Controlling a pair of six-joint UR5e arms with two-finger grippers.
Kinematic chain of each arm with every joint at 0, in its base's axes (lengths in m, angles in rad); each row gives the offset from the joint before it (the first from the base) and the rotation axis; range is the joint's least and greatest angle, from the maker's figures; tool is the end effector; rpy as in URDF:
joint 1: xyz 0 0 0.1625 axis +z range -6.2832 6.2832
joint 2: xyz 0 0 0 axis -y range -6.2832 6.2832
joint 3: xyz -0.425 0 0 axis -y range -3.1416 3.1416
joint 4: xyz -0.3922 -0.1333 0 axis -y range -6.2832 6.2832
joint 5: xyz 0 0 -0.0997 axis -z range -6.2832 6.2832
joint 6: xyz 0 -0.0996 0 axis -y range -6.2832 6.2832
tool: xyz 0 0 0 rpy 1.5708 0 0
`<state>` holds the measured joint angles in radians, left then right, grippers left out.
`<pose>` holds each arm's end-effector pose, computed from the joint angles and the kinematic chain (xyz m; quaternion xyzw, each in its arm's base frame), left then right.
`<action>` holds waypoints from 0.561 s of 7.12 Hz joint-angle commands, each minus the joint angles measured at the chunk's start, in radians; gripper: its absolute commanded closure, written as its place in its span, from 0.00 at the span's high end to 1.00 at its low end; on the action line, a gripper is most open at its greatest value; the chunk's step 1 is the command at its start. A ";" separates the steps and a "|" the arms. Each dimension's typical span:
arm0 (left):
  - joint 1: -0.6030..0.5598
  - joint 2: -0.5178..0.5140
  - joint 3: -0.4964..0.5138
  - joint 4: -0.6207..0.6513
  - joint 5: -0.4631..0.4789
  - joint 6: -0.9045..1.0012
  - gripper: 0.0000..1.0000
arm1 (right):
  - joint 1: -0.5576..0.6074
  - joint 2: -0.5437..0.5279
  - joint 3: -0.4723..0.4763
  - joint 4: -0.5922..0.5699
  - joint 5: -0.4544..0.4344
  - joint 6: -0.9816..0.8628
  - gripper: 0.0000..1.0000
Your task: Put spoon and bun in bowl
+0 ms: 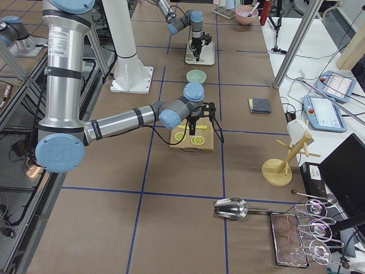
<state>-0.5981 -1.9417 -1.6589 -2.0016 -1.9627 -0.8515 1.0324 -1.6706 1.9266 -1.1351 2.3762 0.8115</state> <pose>0.4752 -0.4391 0.3653 0.1194 0.4414 0.1373 0.8787 -0.1820 -0.4246 0.4756 0.0131 -0.4827 -0.0138 0.8756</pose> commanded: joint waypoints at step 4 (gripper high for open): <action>-0.039 -0.161 -0.042 -0.006 -0.018 -0.023 0.00 | 0.000 0.009 0.000 0.003 -0.002 0.002 1.00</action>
<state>-0.6299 -2.0470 -1.7037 -2.0035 -1.9819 -0.8656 1.0324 -1.6630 1.9267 -1.1337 2.3751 0.8128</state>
